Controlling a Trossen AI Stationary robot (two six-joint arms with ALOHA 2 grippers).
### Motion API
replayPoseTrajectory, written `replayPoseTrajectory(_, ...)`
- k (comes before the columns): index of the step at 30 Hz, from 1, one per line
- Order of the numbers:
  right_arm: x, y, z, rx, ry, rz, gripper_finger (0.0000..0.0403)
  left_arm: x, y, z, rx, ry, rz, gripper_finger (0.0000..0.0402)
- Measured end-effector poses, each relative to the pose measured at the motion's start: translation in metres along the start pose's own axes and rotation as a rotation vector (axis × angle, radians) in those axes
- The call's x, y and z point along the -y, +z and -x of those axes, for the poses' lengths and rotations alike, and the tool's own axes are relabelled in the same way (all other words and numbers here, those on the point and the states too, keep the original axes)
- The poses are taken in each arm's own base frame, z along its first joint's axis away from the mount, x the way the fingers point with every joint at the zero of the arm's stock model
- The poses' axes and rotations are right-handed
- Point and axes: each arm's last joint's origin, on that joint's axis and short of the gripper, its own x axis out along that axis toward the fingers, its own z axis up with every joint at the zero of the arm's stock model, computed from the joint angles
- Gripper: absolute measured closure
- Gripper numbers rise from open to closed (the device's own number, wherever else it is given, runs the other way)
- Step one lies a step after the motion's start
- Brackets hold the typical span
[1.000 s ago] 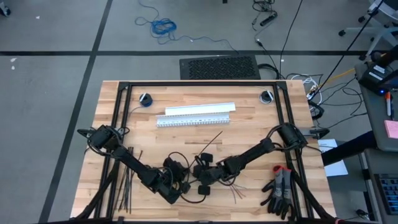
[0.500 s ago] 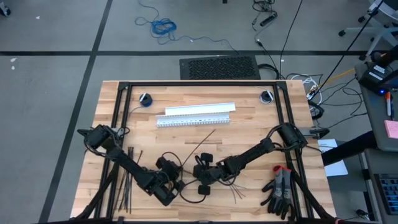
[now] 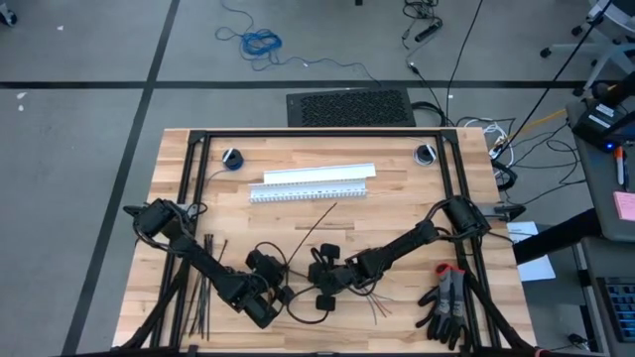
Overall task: Ziptie cables
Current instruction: Wrap the black zip tie on the cables
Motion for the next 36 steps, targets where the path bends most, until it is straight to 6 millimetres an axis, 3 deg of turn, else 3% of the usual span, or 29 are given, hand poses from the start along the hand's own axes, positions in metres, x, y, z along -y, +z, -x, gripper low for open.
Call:
replayPoseTrajectory(7, 0.000, 0.000, 0.000, 0.003, 0.002, 0.026, 0.0403, 0.001, 0.001, 0.002, -0.005, -0.005, 0.015, 0.0389)
replayPoseTrajectory(15, 0.000, 0.001, 0.002, 0.003, 0.005, 0.045, 0.0367, 0.005, 0.002, 0.003, -0.042, -0.049, -0.011, 0.0308)
replayPoseTrajectory(20, 0.000, 0.001, 0.002, 0.002, 0.006, 0.036, 0.0370, 0.005, 0.005, 0.005, -0.055, -0.054, -0.007, 0.0260)
replayPoseTrajectory(23, -0.002, -0.001, 0.003, -0.006, 0.005, 0.040, 0.0378, 0.002, 0.012, 0.015, -0.062, -0.054, -0.016, 0.0246)
replayPoseTrajectory(29, -0.003, -0.002, 0.004, -0.011, 0.000, 0.042, 0.0383, -0.005, 0.037, 0.054, 0.069, -0.106, -0.004, 0.0243)
replayPoseTrajectory(36, -0.004, 0.005, 0.015, 0.025, -0.013, 0.074, 0.0353, -0.019, 0.053, 0.090, 0.094, -0.156, 0.023, 0.0242)
